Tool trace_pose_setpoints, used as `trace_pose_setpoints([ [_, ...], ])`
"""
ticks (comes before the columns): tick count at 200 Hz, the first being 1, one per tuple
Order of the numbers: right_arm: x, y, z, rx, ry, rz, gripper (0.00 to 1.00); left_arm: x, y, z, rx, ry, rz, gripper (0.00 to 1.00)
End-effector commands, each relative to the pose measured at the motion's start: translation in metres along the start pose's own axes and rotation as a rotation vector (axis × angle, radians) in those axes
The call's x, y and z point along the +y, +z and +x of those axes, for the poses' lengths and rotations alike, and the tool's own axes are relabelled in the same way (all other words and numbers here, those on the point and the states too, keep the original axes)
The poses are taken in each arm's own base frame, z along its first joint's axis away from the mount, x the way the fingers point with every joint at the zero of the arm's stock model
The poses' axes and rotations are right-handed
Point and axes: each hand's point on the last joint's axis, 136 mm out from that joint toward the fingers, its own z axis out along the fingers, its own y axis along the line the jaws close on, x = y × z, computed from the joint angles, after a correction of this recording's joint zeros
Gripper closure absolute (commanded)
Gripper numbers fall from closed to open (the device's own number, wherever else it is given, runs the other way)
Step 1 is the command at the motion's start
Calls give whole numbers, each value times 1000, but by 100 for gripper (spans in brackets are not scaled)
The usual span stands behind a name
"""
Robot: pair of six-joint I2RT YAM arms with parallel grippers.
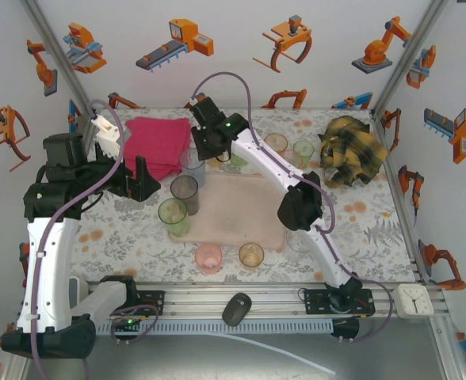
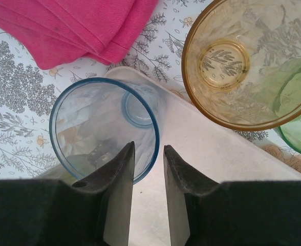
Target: Place the glasses into the tray
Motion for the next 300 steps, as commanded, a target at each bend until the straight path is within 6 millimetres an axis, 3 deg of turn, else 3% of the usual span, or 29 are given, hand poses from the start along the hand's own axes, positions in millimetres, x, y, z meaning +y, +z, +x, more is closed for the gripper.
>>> trace_pose_setpoints([
  [1, 10, -12, -11, -33, -13, -28, 67, -1, -5, -6, -16, 26, -4, 2],
  [90, 22, -66, -39, -132, -53, -77, 63, 7, -11, 1, 7, 79, -76, 3],
  [136, 23, -113, -45, -174, -63, -85, 63, 10, -11, 13, 45, 110, -97, 3],
  [160, 18, -143, -39, -188, -61, -75, 63, 13, -10, 23, 71, 121, -109, 3],
  [194, 2, -186, -8, -205, -36, -55, 65, 13, -8, 37, 97, 139, -112, 3],
  [220, -14, -217, 22, -215, -12, -36, 66, 0, -8, 46, 109, 132, -44, 3],
  [261, -58, -253, 94, -173, 34, 82, 67, -7, -12, 55, 101, 124, -30, 3],
  [300, -93, -286, 151, -179, 138, 162, 67, -6, -14, 50, 77, 103, -46, 3],
])
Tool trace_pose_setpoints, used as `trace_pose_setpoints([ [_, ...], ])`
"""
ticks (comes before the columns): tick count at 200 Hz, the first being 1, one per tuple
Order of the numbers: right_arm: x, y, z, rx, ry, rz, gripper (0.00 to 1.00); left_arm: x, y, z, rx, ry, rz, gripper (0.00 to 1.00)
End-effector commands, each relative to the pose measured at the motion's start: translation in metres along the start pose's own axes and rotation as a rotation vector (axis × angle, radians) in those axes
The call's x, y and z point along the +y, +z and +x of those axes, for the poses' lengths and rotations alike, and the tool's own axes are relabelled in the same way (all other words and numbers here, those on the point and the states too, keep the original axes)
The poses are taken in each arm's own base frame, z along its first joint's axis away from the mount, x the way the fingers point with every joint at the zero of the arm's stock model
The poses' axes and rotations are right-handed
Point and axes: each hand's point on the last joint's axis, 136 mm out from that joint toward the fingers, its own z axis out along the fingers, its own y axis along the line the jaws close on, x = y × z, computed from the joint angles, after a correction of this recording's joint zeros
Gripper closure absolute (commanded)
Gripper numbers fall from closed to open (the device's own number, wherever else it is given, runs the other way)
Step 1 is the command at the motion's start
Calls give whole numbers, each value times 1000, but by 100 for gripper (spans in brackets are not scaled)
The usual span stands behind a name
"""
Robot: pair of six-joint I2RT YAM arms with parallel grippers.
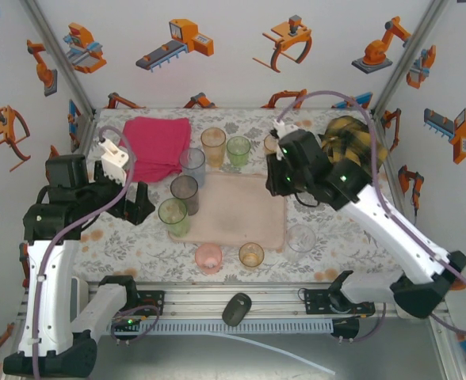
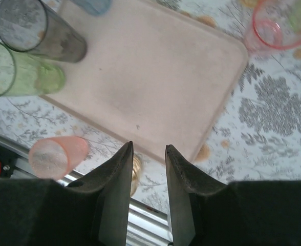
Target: Place the glasses into the tray
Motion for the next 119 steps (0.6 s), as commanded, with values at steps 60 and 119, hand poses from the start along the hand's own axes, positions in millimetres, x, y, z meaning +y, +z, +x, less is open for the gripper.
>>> trace_pose_setpoints([
  [60, -80, -79, 85, 39, 204, 233, 64, -5, 1, 2, -19, -42, 21, 2],
  [119, -92, -86, 106, 59, 231, 267, 60, -2, 0, 1, -37, -80, 25, 0],
])
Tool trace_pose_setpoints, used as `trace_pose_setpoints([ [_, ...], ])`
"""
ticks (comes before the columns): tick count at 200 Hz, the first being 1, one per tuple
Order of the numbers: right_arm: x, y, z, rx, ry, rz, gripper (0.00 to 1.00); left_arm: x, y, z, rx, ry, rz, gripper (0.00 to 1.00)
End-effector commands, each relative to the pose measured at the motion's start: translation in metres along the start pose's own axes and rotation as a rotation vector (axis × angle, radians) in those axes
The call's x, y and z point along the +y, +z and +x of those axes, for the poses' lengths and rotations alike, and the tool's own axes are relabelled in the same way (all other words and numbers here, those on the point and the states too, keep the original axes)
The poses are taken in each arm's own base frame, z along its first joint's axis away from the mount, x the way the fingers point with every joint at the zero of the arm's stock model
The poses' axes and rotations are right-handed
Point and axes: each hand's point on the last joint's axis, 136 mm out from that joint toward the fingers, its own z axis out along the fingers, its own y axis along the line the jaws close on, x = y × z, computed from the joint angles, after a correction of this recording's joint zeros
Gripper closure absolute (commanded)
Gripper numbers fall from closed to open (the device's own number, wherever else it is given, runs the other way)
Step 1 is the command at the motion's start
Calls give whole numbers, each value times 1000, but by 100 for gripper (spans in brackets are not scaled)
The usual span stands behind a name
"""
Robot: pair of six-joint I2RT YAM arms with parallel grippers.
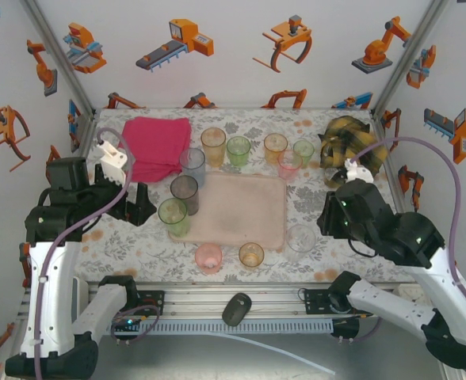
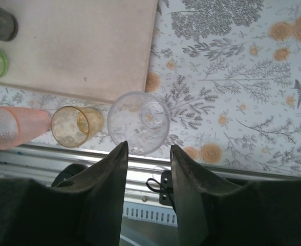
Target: Place the glasses into the tray
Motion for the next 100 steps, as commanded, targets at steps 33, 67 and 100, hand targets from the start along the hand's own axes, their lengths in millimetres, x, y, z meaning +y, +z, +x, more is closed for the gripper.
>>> trace_pose_setpoints([
  [33, -4, 21, 16, 111, -20, 95, 59, -4, -4, -6, -43, -35, 33, 1],
  [67, -9, 30, 30, 156, -7, 126, 58, -6, -4, -6, -44, -50, 50, 1],
  [100, -8, 43, 39, 190, -6, 142, 58, -6, -3, -8, -44, -75, 68, 0],
])
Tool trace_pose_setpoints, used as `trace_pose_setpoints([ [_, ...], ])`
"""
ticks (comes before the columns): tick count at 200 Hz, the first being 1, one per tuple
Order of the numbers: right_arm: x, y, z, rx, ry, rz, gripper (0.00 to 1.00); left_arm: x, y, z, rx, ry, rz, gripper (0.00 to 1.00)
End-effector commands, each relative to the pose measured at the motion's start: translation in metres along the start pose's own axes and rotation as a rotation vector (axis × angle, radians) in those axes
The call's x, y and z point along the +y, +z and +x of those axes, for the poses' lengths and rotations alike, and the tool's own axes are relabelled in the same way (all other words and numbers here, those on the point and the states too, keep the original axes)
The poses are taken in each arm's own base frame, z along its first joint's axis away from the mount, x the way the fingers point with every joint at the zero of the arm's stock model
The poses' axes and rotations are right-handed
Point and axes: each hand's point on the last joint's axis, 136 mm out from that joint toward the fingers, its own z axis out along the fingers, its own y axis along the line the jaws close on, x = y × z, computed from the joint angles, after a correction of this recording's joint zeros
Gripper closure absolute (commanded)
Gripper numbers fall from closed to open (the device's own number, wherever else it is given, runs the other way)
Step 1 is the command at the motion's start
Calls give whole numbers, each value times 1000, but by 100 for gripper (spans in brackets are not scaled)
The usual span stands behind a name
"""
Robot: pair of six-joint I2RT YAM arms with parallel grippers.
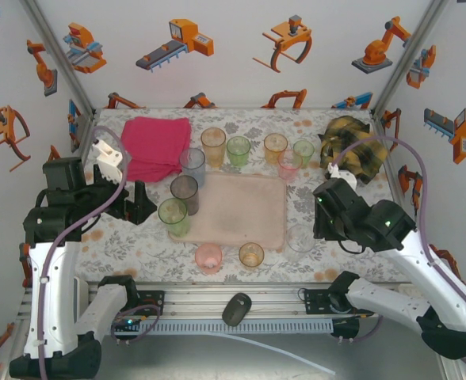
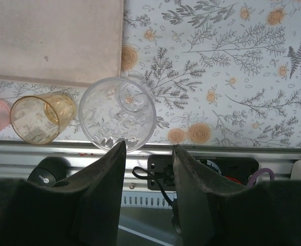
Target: Place the glasses into the tray
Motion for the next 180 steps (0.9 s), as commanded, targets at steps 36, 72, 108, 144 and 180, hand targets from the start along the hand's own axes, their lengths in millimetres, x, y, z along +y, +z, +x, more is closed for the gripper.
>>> trace_pose_setpoints([
  [36, 0, 27, 18, 103, 20, 46, 57, -3, 0, -10, -22, -69, 56, 0],
  [72, 6, 39, 22, 123, 39, 10, 58, -1, -6, -27, -4, -32, 56, 0],
  [108, 5, 53, 31, 160, 46, 12, 58, 6, -14, -45, 3, 23, 12, 0],
  [144, 3, 62, 36, 174, 70, 6, 59, 4, -8, -46, -26, -30, 43, 0],
  [180, 1, 69, 39, 193, 80, 1, 60, 14, -2, -43, -20, -50, 11, 1],
])
